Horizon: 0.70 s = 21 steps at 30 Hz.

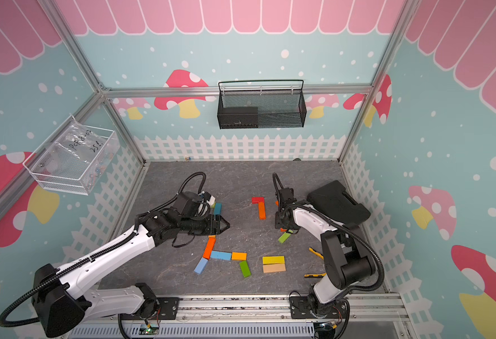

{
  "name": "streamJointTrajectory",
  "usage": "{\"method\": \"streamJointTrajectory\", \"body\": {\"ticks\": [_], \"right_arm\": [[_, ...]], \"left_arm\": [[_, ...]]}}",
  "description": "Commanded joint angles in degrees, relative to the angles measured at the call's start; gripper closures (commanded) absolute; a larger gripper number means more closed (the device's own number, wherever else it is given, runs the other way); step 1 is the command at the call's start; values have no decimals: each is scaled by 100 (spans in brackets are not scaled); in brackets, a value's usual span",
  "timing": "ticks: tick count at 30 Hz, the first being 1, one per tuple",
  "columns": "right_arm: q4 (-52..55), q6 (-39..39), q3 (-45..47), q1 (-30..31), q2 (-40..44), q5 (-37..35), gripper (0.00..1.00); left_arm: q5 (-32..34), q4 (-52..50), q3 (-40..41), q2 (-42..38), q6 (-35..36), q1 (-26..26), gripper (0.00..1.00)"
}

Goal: Assemble a giraffe with building blocks
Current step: Pick up the building block from the center of the board.

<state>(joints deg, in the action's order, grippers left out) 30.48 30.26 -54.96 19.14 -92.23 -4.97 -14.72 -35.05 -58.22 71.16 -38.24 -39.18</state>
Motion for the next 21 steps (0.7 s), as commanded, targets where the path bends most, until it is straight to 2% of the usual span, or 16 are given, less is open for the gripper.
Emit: {"method": "streamJointTrajectory", "body": {"ticks": [1,8,12,17,21], "right_arm": [[-195,-212,-161,-67,-315,130,45],[-376,-216,-248,-86,-668,215,54],[-380,-213,-274,-81,-734,156,63],[-222,-254,-396,61,-640,133,82],[31,-55,-531,416,-375,87,86]], "left_arm": [[137,43,-189,38,-67,-23,25],[217,-72,-268,54,3,-21,25],[224,-71,-260,46,1,-26,25],[225,-68,-281,22,18,-20,25],[244,-135,-303,-22,75,-20,25]]}}
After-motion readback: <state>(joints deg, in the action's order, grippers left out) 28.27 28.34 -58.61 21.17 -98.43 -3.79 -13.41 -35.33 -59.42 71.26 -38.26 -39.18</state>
